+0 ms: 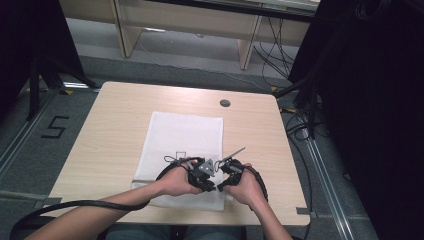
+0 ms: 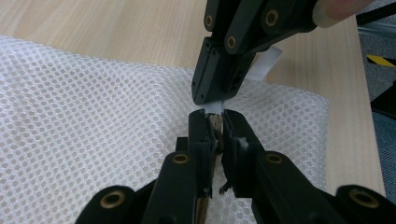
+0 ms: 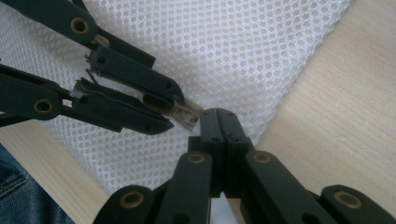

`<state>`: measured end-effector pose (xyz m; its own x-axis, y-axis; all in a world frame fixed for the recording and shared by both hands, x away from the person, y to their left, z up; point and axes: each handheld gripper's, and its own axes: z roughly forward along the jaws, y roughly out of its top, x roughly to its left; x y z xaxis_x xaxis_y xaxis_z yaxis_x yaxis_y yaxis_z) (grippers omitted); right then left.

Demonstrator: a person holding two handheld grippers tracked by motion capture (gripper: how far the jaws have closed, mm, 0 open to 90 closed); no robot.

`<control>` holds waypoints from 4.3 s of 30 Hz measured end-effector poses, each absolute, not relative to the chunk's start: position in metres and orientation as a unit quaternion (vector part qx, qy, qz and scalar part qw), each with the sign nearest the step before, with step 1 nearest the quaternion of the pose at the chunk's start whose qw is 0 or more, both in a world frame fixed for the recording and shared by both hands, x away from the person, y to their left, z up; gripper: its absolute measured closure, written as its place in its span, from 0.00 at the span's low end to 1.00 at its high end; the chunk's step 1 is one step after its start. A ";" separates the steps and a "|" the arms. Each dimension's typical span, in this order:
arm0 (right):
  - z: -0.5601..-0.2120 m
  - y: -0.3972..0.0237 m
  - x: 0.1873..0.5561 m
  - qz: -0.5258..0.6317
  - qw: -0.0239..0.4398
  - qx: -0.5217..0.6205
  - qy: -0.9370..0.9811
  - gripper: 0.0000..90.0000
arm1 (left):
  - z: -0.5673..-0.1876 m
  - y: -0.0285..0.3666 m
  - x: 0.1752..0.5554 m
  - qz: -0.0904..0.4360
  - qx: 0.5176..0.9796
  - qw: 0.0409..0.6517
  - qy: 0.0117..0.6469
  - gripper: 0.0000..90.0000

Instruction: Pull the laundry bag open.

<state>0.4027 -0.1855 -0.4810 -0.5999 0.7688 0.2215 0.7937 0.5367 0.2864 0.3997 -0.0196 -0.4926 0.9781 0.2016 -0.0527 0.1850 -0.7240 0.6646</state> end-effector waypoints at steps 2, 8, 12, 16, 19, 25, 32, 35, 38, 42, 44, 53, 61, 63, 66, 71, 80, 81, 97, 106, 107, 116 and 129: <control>-0.482 -0.185 0.403 -0.183 0.029 -0.445 -0.876 1.00 | -0.493 -0.020 0.400 0.012 0.928 0.357 0.103 0.91; -0.481 -0.185 0.403 -0.181 0.030 -0.444 -0.877 1.00 | -0.492 -0.020 0.399 0.013 0.929 0.356 0.103 0.91; -0.482 -0.185 0.403 -0.182 0.030 -0.446 -0.876 1.00 | -0.492 -0.021 0.399 0.012 0.928 0.356 0.104 0.91; -0.481 -0.185 0.402 -0.179 0.029 -0.445 -0.877 1.00 | -0.492 -0.021 0.399 0.012 0.929 0.356 0.101 0.91; -0.481 -0.185 0.403 -0.176 0.030 -0.442 -0.879 1.00 | -0.491 -0.021 0.399 0.013 0.930 0.355 0.098 0.91; -0.482 -0.186 0.404 -0.179 0.022 -0.429 -0.885 1.00 | -0.491 -0.021 0.399 0.017 0.930 0.355 0.096 0.91; -0.482 -0.186 0.404 -0.178 0.027 -0.438 -0.881 1.00 | -0.491 -0.022 0.400 0.012 0.930 0.352 0.101 0.91; -0.482 -0.185 0.402 -0.178 0.025 -0.441 -0.879 1.00 | -0.489 -0.022 0.400 0.015 0.934 0.344 0.097 0.91; -0.479 -0.182 0.402 -0.168 0.032 -0.450 -0.876 1.00 | -0.487 -0.021 0.400 0.017 0.935 0.342 0.092 0.91; -0.479 -0.182 0.402 -0.166 0.036 -0.456 -0.874 1.00 | -0.487 -0.020 0.400 0.018 0.936 0.340 0.091 0.91; -0.480 -0.184 0.402 -0.172 0.033 -0.448 -0.876 1.00 | -0.486 -0.020 0.401 0.019 0.936 0.341 0.088 0.91; -0.481 -0.185 0.403 -0.178 0.035 -0.449 -0.875 1.00 | -0.485 -0.019 0.400 0.018 0.935 0.342 0.089 0.91; -0.480 -0.184 0.403 -0.169 0.036 -0.453 -0.874 1.00 | -0.485 -0.019 0.399 0.022 0.936 0.341 0.085 0.91; -0.480 -0.184 0.403 -0.172 0.036 -0.454 -0.873 1.00 | -0.484 -0.019 0.399 0.021 0.936 0.340 0.085 0.91; -0.481 -0.184 0.402 -0.175 0.034 -0.454 -0.873 1.00 | -0.483 -0.019 0.396 0.017 0.935 0.341 0.095 0.91; -0.481 -0.184 0.403 -0.178 0.035 -0.449 -0.875 1.00 | -0.481 -0.018 0.396 0.021 0.936 0.340 0.092 0.91; -0.481 -0.184 0.403 -0.178 0.033 -0.448 -0.875 1.00 | -0.482 -0.017 0.397 0.023 0.935 0.342 0.087 0.91; -0.481 -0.184 0.403 -0.177 0.032 -0.449 -0.875 1.00 | -0.482 -0.017 0.397 0.022 0.935 0.342 0.087 0.91; -0.480 -0.184 0.403 -0.172 0.037 -0.454 -0.874 1.00 | -0.481 -0.010 0.396 0.023 0.932 0.349 0.090 0.91; -0.481 -0.184 0.402 -0.175 0.036 -0.455 -0.872 1.00 | -0.481 -0.009 0.396 0.024 0.934 0.345 0.091 0.91; -0.481 -0.184 0.402 -0.176 0.037 -0.455 -0.872 1.00 | -0.481 -0.009 0.396 0.021 0.933 0.347 0.094 0.91; -0.480 -0.184 0.403 -0.174 0.036 -0.448 -0.876 1.00 | -0.481 -0.008 0.396 0.022 0.933 0.348 0.092 0.91; -0.480 -0.184 0.402 -0.175 0.035 -0.449 -0.876 1.00 | -0.480 -0.007 0.396 0.021 0.934 0.346 0.091 0.91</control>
